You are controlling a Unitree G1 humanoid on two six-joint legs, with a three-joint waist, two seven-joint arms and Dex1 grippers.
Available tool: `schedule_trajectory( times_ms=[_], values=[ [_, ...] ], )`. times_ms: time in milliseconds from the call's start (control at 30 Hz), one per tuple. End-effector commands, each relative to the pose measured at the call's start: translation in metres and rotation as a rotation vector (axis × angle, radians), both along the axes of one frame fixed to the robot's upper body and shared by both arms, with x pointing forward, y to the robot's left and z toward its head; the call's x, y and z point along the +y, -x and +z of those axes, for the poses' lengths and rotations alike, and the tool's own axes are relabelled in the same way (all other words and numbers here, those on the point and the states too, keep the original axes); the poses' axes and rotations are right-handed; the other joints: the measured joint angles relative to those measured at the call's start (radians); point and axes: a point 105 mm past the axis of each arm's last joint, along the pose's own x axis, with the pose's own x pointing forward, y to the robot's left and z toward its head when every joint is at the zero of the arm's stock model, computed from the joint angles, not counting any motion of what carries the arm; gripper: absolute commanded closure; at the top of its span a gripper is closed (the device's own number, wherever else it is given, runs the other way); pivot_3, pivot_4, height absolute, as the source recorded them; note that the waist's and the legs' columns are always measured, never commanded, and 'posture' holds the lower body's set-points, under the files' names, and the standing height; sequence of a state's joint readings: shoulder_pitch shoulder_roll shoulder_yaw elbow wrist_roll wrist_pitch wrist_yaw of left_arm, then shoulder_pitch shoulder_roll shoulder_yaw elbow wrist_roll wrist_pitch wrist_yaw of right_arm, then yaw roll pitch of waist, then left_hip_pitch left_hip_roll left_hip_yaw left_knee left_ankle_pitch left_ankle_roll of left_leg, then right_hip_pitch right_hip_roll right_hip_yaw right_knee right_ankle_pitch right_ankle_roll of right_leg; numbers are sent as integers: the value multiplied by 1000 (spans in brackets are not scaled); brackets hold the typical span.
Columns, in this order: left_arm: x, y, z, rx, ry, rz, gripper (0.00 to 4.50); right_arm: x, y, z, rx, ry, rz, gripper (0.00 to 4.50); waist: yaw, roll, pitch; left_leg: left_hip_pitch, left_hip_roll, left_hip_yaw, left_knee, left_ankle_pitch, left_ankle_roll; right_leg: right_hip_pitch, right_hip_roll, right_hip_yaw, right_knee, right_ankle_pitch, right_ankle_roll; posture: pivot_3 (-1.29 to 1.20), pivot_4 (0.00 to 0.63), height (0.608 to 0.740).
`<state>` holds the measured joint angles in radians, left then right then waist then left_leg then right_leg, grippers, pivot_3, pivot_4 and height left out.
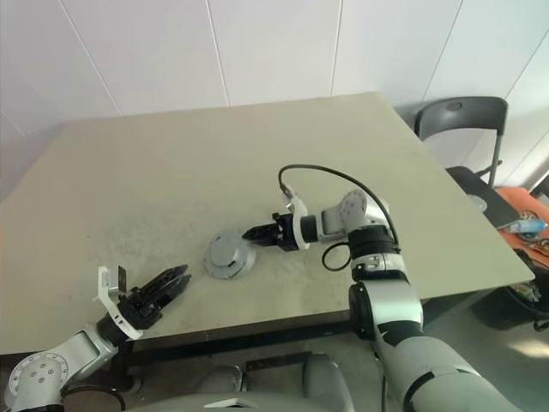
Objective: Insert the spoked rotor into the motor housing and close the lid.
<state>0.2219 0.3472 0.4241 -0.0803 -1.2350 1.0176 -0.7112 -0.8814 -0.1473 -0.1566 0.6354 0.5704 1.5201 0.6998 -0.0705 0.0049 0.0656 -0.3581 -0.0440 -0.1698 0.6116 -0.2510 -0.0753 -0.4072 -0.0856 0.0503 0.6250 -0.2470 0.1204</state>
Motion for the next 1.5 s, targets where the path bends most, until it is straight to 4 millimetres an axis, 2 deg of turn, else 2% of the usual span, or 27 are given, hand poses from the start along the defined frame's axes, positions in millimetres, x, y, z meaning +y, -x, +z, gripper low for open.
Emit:
schedule_trajectory(
  times_ms=[33,367,1033,1200,1500],
  values=[
    [-1,-2,12,-57,41,2,0,11,-8,38,-90,-120,21,3197,0,0,0,0,0,0,0,0,0,0,0,0,0,0,0,0,0,740],
    [9,-9,18,-69,178,66,0,13,-11,53,-111,-177,14,3197,0,0,0,-1,0,0,-1,0,0,0,0,0,-3,0,0,0,0,740],
    [-1,-14,21,-92,202,2,0,38,9,76,-126,-267,129,3197,0,0,0,-2,0,0,-1,0,0,0,0,0,-5,1,0,0,0,740],
    [-13,-23,40,-147,216,-11,0,42,12,76,-125,-272,145,3197,1,0,0,-2,0,0,-1,0,0,0,0,0,-6,1,0,0,0,740],
    [-19,-21,52,-171,216,-40,0,43,13,73,-119,-265,140,3198,0,0,0,-2,1,0,-2,0,-1,0,0,0,-6,1,0,0,0,740]
  ],
)
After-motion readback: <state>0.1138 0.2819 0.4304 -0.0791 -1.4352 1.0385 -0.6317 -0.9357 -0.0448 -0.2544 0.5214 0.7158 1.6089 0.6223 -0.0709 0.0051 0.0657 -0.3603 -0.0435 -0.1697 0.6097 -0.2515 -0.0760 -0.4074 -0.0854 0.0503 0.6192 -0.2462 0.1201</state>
